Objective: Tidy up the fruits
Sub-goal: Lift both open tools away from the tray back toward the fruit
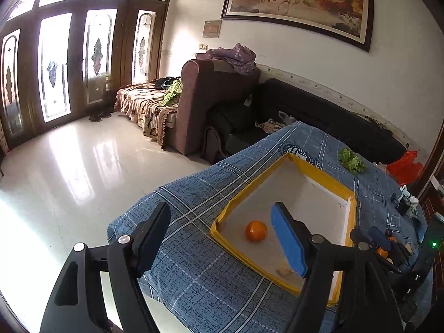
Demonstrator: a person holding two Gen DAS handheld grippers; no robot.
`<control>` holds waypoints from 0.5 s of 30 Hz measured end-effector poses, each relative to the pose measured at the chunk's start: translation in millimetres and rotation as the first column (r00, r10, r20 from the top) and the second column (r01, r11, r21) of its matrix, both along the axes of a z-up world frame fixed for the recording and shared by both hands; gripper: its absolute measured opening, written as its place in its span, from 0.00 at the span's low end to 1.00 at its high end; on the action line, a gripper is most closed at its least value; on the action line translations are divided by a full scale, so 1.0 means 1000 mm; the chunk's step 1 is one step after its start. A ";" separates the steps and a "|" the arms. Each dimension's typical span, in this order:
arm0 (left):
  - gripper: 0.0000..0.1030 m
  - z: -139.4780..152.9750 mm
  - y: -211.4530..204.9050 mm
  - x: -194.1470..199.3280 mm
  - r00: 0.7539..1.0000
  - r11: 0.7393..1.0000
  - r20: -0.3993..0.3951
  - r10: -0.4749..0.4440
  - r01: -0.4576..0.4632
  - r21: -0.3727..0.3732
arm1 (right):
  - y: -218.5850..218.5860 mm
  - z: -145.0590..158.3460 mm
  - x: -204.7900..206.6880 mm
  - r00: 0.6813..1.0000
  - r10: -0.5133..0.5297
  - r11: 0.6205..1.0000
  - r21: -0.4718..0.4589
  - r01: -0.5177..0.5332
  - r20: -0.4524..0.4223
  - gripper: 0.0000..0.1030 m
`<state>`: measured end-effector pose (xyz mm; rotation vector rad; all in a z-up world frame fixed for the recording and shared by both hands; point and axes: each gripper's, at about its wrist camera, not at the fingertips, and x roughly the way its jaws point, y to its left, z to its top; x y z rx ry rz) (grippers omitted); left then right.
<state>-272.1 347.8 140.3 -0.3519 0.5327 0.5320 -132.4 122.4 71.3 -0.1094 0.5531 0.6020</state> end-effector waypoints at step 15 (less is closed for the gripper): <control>0.72 -0.005 0.007 0.006 1.000 0.999 0.017 0.001 0.000 -0.041 | 0.000 0.003 0.003 1.000 -0.011 1.000 -0.019 0.011 -0.012 0.59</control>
